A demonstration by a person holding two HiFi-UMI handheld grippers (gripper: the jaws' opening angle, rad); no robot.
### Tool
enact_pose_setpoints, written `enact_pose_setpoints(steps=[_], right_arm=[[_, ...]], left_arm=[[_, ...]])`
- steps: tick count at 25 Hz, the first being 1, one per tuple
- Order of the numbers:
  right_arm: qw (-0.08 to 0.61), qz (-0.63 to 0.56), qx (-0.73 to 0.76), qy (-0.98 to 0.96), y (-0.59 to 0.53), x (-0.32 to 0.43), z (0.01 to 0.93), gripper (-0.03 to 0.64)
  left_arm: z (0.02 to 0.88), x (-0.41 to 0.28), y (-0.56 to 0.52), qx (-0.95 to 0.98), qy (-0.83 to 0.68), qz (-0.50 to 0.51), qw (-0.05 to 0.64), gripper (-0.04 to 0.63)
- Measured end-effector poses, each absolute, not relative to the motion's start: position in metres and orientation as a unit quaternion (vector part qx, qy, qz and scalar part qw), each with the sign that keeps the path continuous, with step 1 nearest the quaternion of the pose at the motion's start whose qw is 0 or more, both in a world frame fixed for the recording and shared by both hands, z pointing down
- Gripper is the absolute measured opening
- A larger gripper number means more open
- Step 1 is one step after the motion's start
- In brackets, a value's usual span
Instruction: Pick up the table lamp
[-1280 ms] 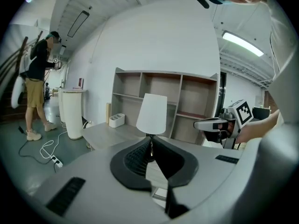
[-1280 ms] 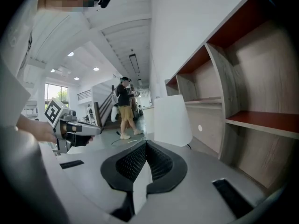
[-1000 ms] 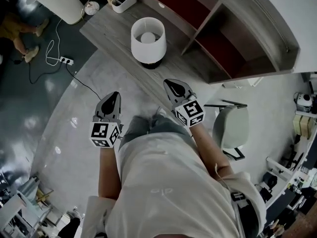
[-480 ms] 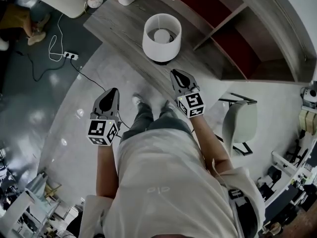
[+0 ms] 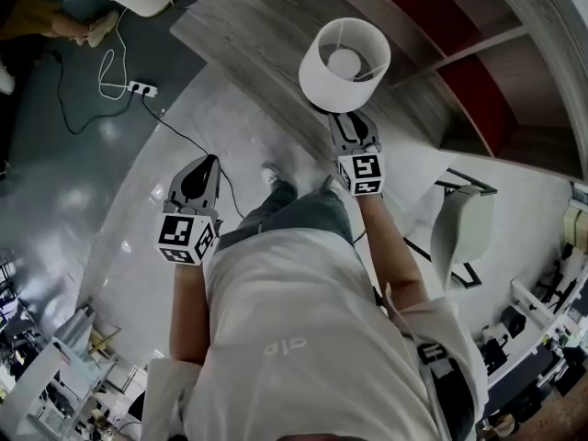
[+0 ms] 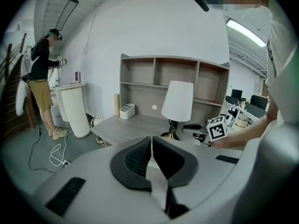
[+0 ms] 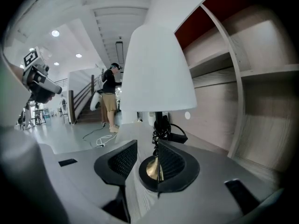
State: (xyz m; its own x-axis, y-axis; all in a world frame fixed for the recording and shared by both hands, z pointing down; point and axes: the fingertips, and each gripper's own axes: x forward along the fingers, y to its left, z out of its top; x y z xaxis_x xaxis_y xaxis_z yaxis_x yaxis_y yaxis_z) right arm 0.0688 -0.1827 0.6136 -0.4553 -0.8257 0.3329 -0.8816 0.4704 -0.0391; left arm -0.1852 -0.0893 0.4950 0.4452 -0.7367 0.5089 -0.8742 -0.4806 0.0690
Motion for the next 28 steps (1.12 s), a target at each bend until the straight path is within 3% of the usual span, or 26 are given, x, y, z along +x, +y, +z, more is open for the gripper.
enact_pose_setpoints(steps=[10, 28], right_arm=[[0.131, 0.080, 0.540, -0.827, -0.226, 0.066, 0.640, 0.235], [0.141, 0.055, 0.569, -0.809, -0.263, 0.056, 0.648, 0.281]], left_arm=[[0.516, -0.205, -0.089, 0.828, -0.478, 0.235, 0.174, 0.015], [0.536, -0.237, -0.074, 0.810, -0.488, 0.247, 0.211, 0.015]])
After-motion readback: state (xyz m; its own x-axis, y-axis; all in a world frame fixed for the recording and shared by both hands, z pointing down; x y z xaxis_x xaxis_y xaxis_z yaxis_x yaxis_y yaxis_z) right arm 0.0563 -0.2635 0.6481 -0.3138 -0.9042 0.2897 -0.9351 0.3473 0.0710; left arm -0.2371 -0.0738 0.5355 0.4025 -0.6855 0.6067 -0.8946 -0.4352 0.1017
